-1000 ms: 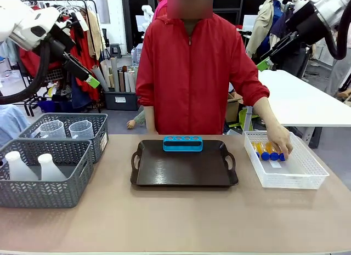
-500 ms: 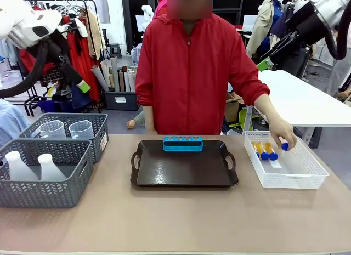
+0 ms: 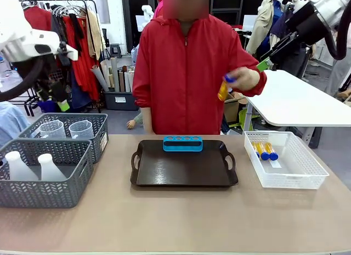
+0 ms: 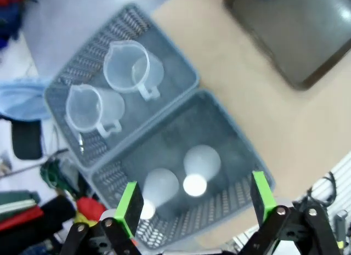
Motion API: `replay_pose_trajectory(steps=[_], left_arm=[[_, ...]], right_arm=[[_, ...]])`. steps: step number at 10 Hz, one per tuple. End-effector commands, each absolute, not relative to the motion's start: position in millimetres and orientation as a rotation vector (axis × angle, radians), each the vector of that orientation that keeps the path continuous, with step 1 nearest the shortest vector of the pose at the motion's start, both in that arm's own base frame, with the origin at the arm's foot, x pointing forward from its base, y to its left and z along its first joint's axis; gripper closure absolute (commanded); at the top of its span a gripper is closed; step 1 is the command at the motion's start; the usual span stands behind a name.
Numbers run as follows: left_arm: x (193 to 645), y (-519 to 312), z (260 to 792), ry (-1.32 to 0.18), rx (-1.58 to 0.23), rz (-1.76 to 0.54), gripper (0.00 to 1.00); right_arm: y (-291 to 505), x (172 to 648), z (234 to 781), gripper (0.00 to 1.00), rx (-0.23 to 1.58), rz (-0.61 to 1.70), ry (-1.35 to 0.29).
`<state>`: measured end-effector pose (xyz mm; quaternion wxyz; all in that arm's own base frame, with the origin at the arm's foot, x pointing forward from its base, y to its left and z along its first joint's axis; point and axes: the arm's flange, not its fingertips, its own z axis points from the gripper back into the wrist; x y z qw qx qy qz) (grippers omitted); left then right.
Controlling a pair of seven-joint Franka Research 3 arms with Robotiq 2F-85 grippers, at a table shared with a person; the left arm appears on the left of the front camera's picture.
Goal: Prepare the laboratory tools.
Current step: Pick up one Small flask and place it on the Handle tray.
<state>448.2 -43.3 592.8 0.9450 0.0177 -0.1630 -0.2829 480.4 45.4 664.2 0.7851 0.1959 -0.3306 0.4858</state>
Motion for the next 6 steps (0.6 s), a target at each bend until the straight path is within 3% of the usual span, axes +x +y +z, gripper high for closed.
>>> replay_pose_trajectory(steps=[1, 6], left_arm=[[436.8, -44.5, 578.9, -0.268, 0.014, -0.527, 0.00], [440.2, -42.6, 560.4, -0.246, 0.012, -0.519, 0.00]], right_arm=[[46.3, 480.4, 665.8, 0.00, 0.418, 1.044, -0.720], [46.3, 480.4, 665.8, 0.00, 0.418, 1.044, -0.720]])
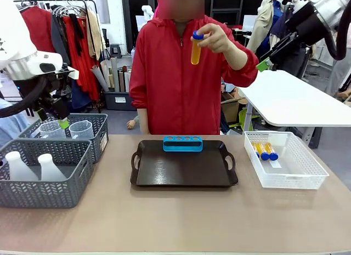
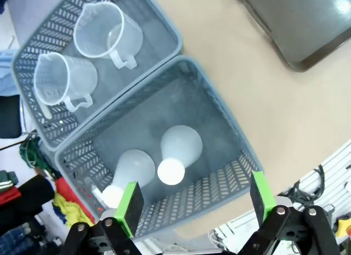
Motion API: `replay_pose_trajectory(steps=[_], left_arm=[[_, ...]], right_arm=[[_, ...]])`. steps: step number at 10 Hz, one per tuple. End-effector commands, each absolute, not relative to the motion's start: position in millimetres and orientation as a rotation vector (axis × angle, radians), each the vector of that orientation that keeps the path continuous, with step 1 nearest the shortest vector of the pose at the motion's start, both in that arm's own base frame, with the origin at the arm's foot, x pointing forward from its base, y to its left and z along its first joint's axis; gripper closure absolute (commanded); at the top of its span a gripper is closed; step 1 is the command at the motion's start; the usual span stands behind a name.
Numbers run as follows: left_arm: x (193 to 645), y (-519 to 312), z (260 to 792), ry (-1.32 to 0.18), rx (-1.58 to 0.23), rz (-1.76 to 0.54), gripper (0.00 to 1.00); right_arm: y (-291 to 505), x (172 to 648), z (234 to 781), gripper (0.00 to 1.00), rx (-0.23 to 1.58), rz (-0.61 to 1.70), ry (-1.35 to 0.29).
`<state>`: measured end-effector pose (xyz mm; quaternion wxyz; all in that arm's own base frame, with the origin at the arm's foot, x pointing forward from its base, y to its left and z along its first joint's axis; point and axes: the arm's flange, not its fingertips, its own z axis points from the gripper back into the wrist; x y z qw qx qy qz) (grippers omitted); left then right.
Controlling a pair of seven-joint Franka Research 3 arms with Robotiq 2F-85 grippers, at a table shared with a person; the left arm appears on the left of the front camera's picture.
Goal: Prepare the laboratory tools.
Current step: Pick up one Small flask and place it on the Handle tray.
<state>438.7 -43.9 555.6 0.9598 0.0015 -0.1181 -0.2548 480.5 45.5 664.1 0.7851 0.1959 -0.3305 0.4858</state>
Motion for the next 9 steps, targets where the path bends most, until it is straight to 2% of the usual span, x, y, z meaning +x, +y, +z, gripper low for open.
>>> replay_pose_trajectory(steps=[1, 4, 5, 9], left_arm=[[440.2, -42.6, 560.4, -0.246, 0.012, -0.519, 0.00], [439.3, -44.4, 558.6, -0.245, 0.004, -0.518, 0.00], [439.5, -41.0, 549.1, -0.141, -0.032, -0.501, 0.00], [428.6, -23.5, 503.0, -0.097, 0.002, -0.354, 0.00]], right_arm=[[46.3, 480.4, 665.8, 0.00, 0.418, 1.044, -0.720], [46.3, 480.4, 665.8, 0.00, 0.418, 1.044, -0.720], [46.3, 480.4, 665.8, 0.00, 0.418, 1.044, -0.720], [46.3, 480.4, 665.8, 0.00, 0.418, 1.044, -0.720]])
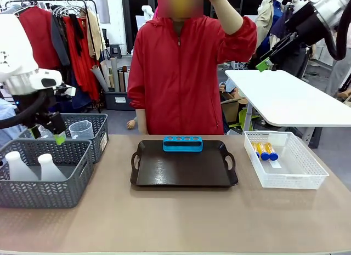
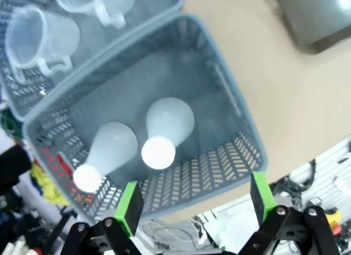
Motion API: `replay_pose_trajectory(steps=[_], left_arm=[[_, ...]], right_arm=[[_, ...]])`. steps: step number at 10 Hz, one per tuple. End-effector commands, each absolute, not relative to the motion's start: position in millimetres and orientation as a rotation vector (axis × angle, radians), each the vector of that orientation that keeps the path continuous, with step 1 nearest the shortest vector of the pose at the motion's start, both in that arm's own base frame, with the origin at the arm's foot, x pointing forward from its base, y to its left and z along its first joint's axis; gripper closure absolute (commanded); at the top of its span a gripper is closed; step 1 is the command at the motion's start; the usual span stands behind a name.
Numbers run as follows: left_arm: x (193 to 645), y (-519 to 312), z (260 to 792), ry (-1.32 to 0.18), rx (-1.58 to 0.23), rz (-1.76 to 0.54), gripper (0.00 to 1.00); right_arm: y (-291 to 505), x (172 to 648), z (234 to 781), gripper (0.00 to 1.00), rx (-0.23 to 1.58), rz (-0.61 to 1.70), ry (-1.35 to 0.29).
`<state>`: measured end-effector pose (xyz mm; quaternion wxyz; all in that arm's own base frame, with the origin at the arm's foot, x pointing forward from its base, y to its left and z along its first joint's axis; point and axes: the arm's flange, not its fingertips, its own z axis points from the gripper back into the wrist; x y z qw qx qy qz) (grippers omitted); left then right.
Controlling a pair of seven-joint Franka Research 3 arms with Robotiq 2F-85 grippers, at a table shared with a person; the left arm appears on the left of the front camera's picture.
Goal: Prepare the laboratory tools.
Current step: Pick up one Small flask and place it on the Handle tray.
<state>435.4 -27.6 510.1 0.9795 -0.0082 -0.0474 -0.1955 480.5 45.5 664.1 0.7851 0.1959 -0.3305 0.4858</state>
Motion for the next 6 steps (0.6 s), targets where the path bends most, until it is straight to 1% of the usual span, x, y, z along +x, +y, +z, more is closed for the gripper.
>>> replay_pose_trajectory(steps=[1, 3, 4, 6], left_arm=[[425.5, -14.0, 488.3, -0.092, 0.006, -0.295, 0.00], [415.3, -5.5, 464.6, -0.079, 0.009, -0.235, 0.00], [411.2, -2.6, 448.5, -0.096, 0.016, -0.215, 0.00], [415.9, 1.5, 436.1, -0.145, 0.040, -0.181, 0.00]], right_arm=[[46.3, 480.4, 665.8, 0.00, 0.418, 1.044, -0.720], [46.3, 480.4, 665.8, 0.00, 0.418, 1.044, -0.720], [46.3, 480.4, 665.8, 0.00, 0.418, 1.044, -0.720], [46.3, 480.4, 665.8, 0.00, 0.418, 1.044, -0.720]])
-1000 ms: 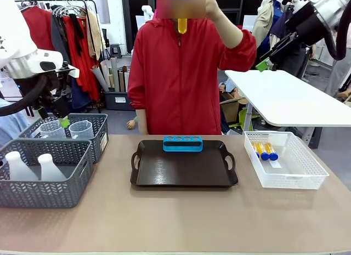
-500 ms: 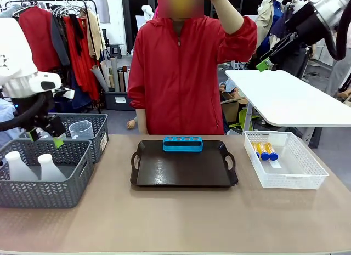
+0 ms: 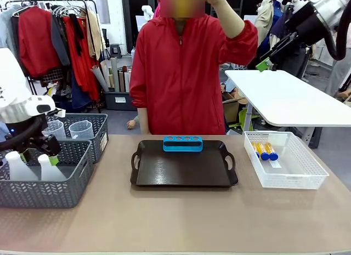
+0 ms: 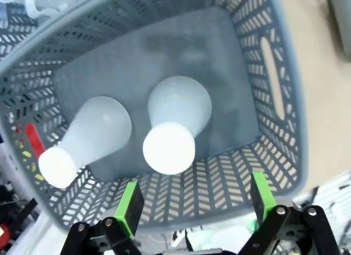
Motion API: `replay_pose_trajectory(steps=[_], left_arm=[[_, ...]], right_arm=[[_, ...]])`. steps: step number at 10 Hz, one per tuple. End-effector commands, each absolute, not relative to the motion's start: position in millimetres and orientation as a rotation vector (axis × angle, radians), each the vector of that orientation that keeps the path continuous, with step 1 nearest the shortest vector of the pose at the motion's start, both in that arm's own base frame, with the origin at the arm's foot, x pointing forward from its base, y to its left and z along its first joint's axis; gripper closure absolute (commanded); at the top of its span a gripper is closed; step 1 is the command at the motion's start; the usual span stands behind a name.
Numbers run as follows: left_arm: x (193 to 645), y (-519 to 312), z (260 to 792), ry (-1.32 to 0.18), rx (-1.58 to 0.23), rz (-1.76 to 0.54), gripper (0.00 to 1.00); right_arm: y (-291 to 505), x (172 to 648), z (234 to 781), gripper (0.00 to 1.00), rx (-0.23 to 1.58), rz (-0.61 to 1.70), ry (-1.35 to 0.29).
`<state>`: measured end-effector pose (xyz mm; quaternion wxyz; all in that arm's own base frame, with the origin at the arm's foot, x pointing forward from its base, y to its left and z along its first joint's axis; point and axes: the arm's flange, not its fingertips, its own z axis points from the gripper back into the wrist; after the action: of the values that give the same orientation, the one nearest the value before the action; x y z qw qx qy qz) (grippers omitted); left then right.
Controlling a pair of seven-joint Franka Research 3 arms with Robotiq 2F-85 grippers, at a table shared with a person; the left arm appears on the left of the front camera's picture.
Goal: Prepare the laboratory tools.
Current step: Pick up one Small flask and place it on the Handle tray.
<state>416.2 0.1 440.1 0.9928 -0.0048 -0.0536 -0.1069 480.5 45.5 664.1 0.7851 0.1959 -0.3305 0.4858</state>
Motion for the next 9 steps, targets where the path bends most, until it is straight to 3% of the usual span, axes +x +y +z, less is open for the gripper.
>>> replay_pose_trajectory(steps=[1, 6, 7, 9], left_arm=[[419.0, -0.8, 431.6, -0.145, 0.051, -0.168, 0.00], [430.1, 3.2, 421.7, -0.148, 0.065, -0.124, 0.02], [430.3, 3.5, 421.6, -0.157, 0.068, -0.128, 0.17], [431.6, 1.1, 421.5, -0.165, 0.070, -0.127, 0.57]], right_arm=[[46.3, 480.4, 665.8, 0.00, 0.418, 1.044, -0.720], [46.3, 480.4, 665.8, 0.00, 0.418, 1.044, -0.720], [46.3, 480.4, 665.8, 0.00, 0.418, 1.044, -0.720], [46.3, 480.4, 665.8, 0.00, 0.418, 1.044, -0.720]])
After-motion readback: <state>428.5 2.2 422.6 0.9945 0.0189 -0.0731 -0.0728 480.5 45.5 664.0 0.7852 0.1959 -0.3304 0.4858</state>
